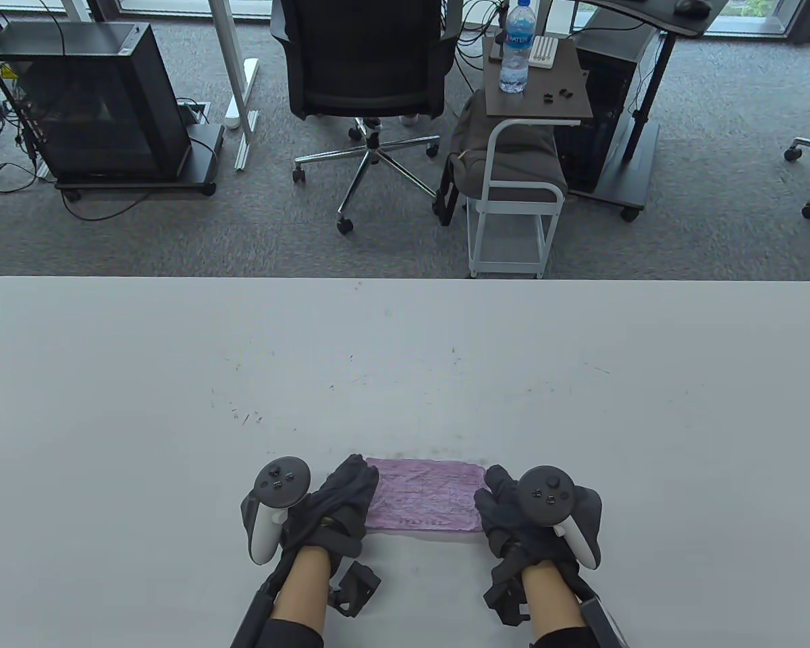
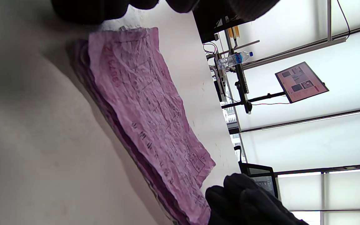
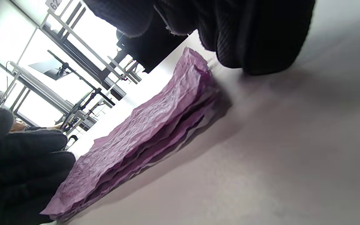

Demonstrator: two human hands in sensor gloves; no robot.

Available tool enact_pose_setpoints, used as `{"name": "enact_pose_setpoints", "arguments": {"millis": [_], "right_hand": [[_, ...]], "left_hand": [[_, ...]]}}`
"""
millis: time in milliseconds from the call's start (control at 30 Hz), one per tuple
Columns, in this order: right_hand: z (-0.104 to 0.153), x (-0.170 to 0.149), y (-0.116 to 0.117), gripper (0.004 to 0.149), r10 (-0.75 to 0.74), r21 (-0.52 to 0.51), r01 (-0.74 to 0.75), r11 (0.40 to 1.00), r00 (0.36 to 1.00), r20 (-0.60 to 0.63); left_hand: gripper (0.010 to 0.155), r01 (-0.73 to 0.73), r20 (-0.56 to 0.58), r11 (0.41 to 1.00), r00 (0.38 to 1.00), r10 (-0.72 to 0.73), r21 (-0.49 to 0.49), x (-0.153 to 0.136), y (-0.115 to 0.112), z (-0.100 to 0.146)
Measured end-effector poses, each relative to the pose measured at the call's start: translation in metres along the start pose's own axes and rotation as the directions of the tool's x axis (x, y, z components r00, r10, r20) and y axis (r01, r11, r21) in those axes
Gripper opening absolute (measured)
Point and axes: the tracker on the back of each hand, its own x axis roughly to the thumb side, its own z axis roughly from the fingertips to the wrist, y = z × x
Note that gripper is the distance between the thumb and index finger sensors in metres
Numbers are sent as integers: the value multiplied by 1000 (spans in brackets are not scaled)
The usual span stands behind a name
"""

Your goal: Flatten crumpled invoices and stack

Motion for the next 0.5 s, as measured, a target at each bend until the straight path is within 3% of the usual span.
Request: {"name": "enact_pose_setpoints", "arguments": {"millis": [100,233,300,400,500], "right_hand": [[0,-4,-3,55,-5,-20,5,1000,1000,-18],[-6,0,-9,55,92,-1,-93,996,994,-58],[-15,8,-17,55,213,60,-210,976,976,-53],[-33,31,-34,53,452,78,-455,887,891,44],[-52,56,-29,51,502,156,-529,834,846,182]], "left_hand": [[65,78,120,996,989,-83,39,7,6,2],[55,283,335,959,902,-272,16,35,-9,7],[50,385,414,919,853,-317,-90,51,-27,9],[49,447,382,827,870,-312,-341,65,-47,14],[50,454,392,784,872,-294,-423,67,-61,14]]}}
